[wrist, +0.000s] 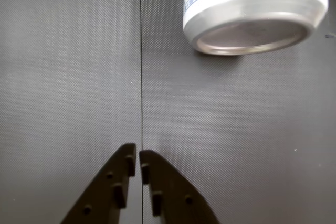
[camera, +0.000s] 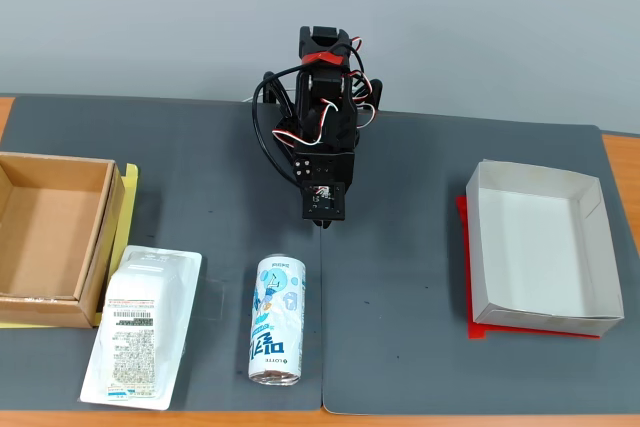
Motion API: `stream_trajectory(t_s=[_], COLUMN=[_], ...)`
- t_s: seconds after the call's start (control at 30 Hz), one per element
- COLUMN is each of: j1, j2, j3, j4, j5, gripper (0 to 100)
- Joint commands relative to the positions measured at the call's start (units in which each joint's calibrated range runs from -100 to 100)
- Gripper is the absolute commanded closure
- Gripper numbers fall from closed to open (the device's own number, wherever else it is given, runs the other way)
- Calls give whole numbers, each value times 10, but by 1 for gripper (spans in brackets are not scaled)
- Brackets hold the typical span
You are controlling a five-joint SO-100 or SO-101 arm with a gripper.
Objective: Pick the can and put it in the brown box
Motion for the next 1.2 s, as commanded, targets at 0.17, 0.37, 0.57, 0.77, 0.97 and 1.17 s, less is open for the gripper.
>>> stream_trajectory(t_s=[0.17,0.37,0.57,0.77,0.97,1.17], j1=[2,2,0,0,0,6], j2=[-1,-1,-1,-1,-1,4], j3=[-20,-20,-20,-20,-20,-28], j4=[-2,-2,-2,-2,-2,-2], j5=[1,1,2,1,2,3], gripper=[99,99,99,99,99,99])
